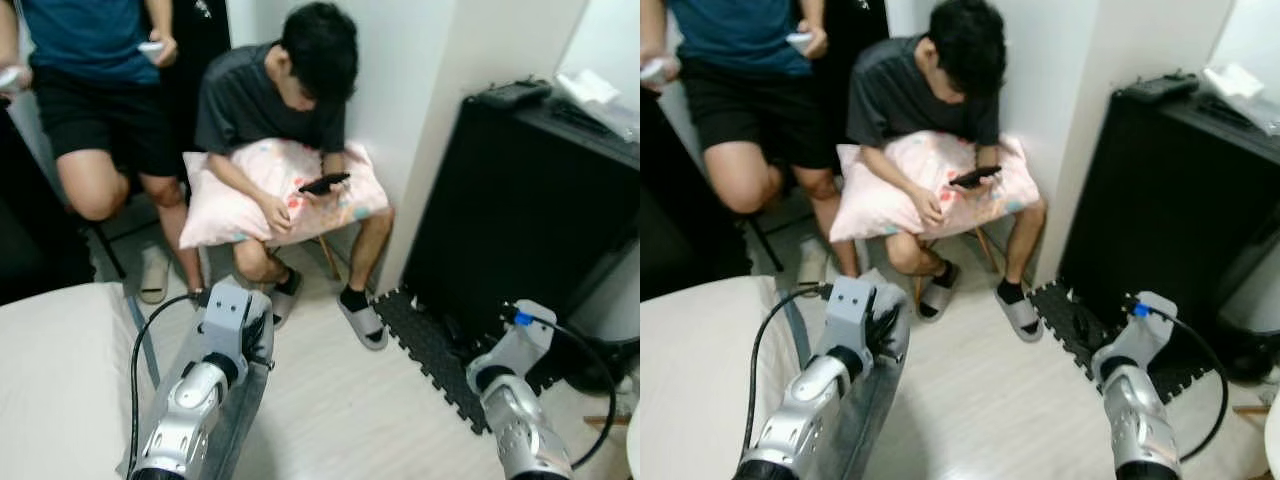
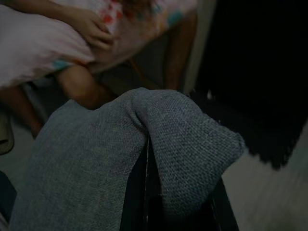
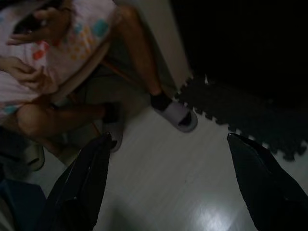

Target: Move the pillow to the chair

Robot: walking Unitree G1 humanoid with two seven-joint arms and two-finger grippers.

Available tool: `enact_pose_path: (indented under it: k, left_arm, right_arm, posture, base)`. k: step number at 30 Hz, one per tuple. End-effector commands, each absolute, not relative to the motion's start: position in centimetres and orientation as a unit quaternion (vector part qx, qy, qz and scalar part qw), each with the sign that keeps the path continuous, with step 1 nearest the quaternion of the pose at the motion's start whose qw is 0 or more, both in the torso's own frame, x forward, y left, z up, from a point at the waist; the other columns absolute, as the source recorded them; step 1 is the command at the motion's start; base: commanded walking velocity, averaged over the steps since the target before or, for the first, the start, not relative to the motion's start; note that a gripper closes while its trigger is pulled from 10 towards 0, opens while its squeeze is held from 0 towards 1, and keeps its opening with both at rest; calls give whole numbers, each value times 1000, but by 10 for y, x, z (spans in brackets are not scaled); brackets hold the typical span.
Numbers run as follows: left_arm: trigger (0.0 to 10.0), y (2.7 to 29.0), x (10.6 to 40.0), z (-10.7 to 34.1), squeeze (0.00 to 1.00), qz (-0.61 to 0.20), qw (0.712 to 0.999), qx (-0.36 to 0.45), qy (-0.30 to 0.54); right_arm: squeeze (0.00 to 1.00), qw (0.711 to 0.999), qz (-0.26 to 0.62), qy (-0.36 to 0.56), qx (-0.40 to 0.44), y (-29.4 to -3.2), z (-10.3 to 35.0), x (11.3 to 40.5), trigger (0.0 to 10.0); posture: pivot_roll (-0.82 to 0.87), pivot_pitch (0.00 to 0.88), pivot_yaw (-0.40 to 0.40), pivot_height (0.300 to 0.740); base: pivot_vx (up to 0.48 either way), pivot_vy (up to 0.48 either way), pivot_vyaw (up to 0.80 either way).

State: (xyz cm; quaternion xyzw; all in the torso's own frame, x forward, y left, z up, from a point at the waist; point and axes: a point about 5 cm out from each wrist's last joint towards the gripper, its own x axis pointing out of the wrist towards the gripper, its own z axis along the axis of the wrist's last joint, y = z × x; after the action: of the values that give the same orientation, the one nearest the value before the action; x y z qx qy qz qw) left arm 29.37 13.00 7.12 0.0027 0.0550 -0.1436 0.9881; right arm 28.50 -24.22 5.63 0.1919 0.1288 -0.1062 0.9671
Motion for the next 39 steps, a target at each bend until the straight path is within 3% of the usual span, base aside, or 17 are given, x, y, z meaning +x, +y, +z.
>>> enact_pose_path:
  k: [1, 39]
  left_arm:
    - [10000, 126, 297, 80, 0, -150, 988, 9, 30]
    - [10000, 120, 295, 75, 0, -152, 987, 9, 44]
  right_arm:
    - [0, 965, -122, 136, 189, -247, 52, 282, 10000]
    - [0, 961, -149, 156, 173, -246, 42, 279, 10000]
  posture:
    - [-92, 48, 23, 740]
    - [-86, 60, 22, 740]
  base:
    - [0, 0, -763]
    - [0, 0, -764]
